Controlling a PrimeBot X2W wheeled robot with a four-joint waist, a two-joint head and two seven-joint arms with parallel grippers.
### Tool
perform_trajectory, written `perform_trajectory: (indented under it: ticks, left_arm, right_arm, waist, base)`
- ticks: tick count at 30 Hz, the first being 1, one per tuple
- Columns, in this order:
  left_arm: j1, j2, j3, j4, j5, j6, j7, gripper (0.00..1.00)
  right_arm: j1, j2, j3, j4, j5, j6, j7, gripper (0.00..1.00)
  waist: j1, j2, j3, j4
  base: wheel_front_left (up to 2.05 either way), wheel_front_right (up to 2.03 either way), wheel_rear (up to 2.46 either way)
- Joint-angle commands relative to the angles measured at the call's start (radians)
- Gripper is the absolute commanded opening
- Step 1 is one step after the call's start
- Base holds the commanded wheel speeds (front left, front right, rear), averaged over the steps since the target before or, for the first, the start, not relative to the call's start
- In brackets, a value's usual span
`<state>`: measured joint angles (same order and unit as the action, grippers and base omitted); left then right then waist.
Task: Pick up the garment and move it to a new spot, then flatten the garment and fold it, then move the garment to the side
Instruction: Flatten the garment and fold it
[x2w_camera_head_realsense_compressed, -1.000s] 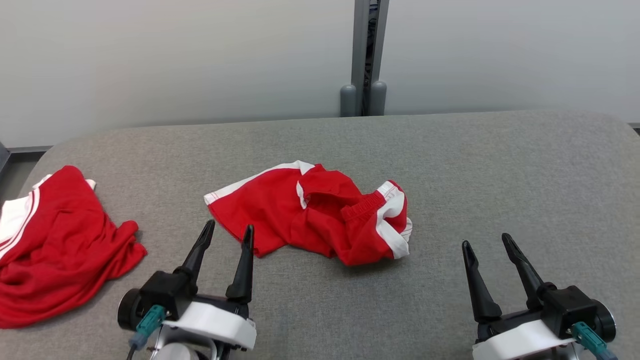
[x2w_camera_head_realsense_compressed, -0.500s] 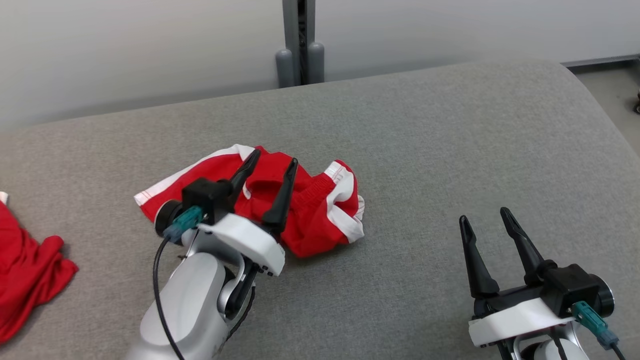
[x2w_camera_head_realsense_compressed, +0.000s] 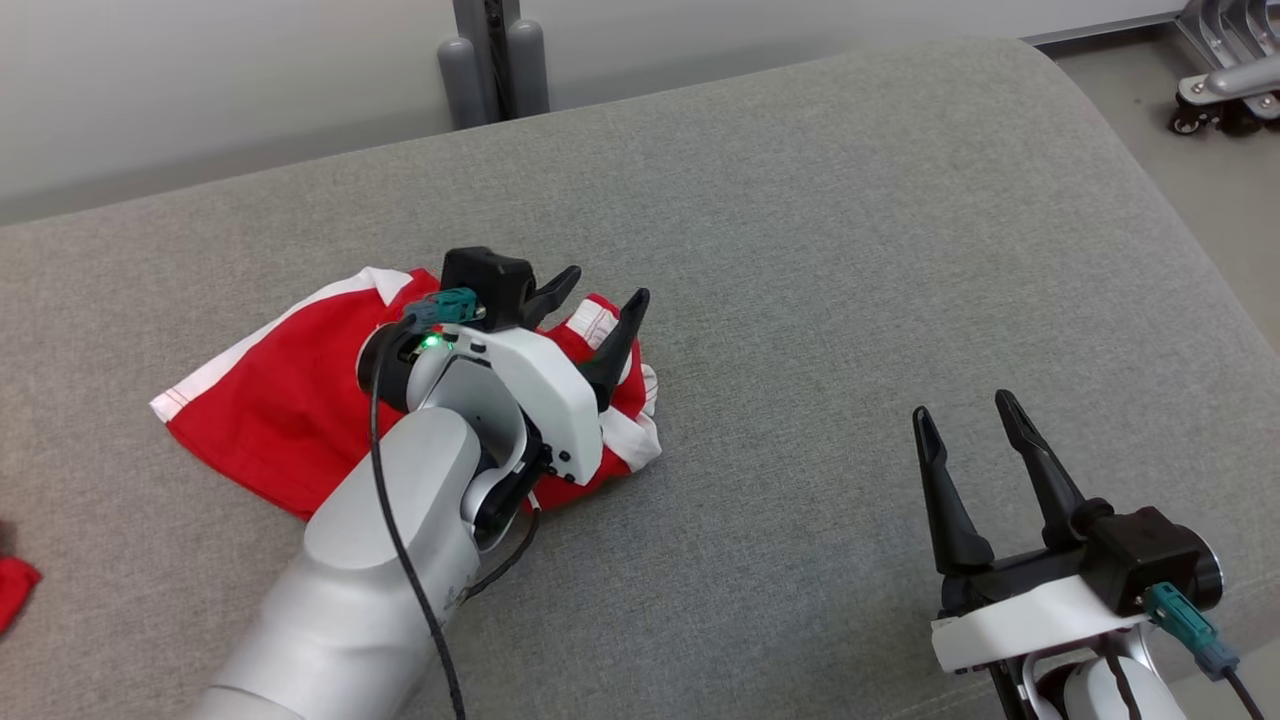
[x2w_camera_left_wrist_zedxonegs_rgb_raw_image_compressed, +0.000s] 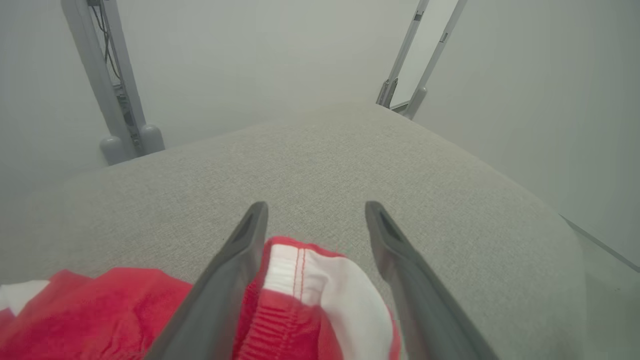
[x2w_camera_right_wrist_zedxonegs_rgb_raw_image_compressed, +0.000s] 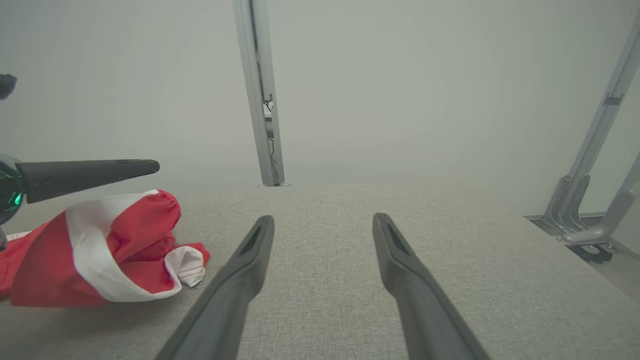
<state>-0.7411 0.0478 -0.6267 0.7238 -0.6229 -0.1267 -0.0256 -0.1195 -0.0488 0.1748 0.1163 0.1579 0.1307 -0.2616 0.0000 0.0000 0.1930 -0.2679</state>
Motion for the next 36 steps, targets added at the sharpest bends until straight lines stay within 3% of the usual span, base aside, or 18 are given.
perform_trajectory:
  ticks: [1,17,24,25,28,29,30,31,32,36]
  left_arm:
    - [-0.026,0.005,-0.014,0.016,-0.013,-0.005,0.011,1.0]
    - [-0.065,0.007,-0.091,0.165,-0.034,0.002,0.115,1.0]
    - [-0.051,0.006,-0.14,0.148,-0.075,-0.005,0.183,0.99]
    - [-0.051,0.006,-0.148,0.143,-0.08,-0.005,0.19,0.89]
    - [-0.05,0.005,-0.178,0.125,-0.095,-0.006,0.211,0.44]
    - [-0.05,0.005,-0.178,0.125,-0.095,-0.006,0.211,0.44]
    - [-0.047,0.007,-0.188,0.116,-0.103,-0.006,0.219,0.32]
    - [-0.046,0.011,-0.2,0.107,-0.108,-0.006,0.227,0.07]
    - [-0.046,0.018,-0.209,0.098,-0.116,-0.006,0.229,0.0]
    - [-0.065,0.033,-0.217,0.032,-0.157,-0.005,0.166,0.0]
  right_arm:
    - [-0.009,-0.004,-0.001,-0.001,0.001,0.0,-0.006,1.0]
    - [-0.004,-0.004,0.005,-0.002,0.008,0.0,-0.006,1.0]
    - [-0.016,-0.004,0.008,-0.009,0.014,0.0,-0.006,1.0]
    - [-0.017,-0.004,0.007,-0.009,0.015,0.0,-0.006,1.0]
    - [-0.02,-0.004,0.004,-0.009,0.019,0.0,-0.006,1.0]
    - [-0.02,-0.004,0.004,-0.009,0.019,0.0,-0.006,1.0]
    - [-0.021,-0.004,0.003,-0.009,0.018,0.0,-0.006,1.0]
    - [-0.023,-0.004,0.001,-0.01,0.019,0.0,-0.006,1.0]
    - [-0.024,-0.004,-0.001,-0.01,0.021,0.0,-0.006,1.0]
    - [-0.022,-0.004,-0.009,-0.009,0.03,0.0,-0.006,1.0]
  waist:
    - [0.0,0.0,0.001,-0.005]
    - [0.0,0.0,-0.008,0.003]
    - [0.0,0.0,0.01,-0.003]
    - [0.0,0.0,0.012,-0.004]
    - [0.0,0.0,0.015,-0.007]
    - [0.0,0.0,0.015,-0.007]
    - [0.0,0.0,0.015,-0.008]
    - [0.0,0.0,0.015,-0.009]
    - [0.0,0.0,0.015,-0.009]
    - [0.0,0.0,0.003,-0.008]
  base:
    - [0.0,0.0,0.0]
    - [0.0,0.0,0.0]
    - [0.0,0.0,0.0]
    - [0.0,0.0,0.0]
    - [0.0,0.0,0.0]
    - [0.0,0.0,0.0]
    - [0.0,0.0,0.0]
    - [0.0,0.0,0.0]
    - [0.0,0.0,0.0]
    - [0.0,0.0,0.0]
